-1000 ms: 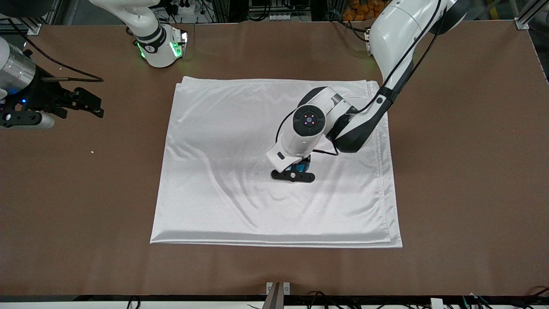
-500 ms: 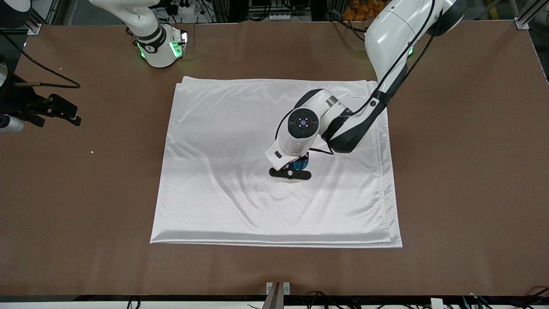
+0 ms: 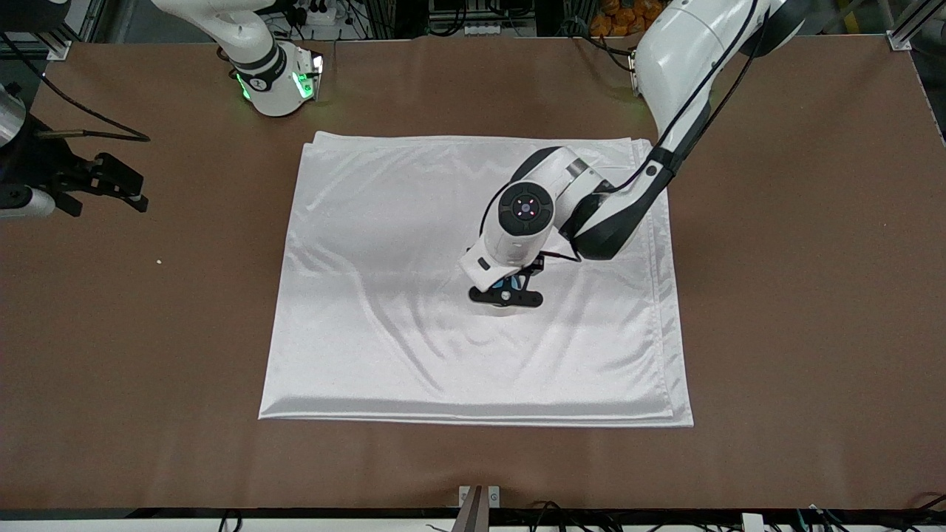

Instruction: Place blue cup into white mug on cloth

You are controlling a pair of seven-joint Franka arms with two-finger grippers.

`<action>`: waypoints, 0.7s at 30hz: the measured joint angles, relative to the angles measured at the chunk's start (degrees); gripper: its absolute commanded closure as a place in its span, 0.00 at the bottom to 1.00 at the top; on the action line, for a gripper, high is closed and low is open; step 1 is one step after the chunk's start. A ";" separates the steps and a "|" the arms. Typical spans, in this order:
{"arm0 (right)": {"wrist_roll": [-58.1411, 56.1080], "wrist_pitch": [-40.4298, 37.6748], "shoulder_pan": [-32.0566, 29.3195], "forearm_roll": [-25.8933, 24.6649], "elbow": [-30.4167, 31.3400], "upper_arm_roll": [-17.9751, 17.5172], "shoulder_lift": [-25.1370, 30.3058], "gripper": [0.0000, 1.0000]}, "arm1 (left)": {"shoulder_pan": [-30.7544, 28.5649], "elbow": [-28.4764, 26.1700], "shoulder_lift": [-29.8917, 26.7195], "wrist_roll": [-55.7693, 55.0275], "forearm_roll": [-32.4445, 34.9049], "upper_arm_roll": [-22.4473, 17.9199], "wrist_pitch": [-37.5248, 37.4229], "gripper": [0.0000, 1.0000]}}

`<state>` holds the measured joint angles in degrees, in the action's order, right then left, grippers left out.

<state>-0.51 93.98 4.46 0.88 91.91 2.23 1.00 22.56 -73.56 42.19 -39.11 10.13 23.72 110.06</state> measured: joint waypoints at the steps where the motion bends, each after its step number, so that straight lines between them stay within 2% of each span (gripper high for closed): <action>1: -0.02 0.00 0.00 0.00 0.00 0.03 0.00 0.00 | -0.08 0.04 -0.65 0.48 0.03 -0.07 -1.15 0.00; 14: -0.13 -0.83 0.76 0.00 -1.34 0.12 -0.92 0.00 | -2.39 -0.19 -13.43 6.04 -0.13 -5.56 -13.62 0.00; 18: -0.13 -0.95 0.92 0.00 -1.62 0.17 -1.22 0.00 | -4.33 -1.55 -16.74 6.23 -2.33 -6.62 -14.89 0.00; 21: -0.13 -0.97 0.96 0.00 -1.66 0.24 -1.31 0.00 | -4.97 -3.10 -19.47 6.73 -4.82 -9.03 -15.84 0.00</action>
<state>-0.65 93.01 5.42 0.88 90.25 2.47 -0.31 17.59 -76.66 22.72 -32.39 5.31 14.69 94.21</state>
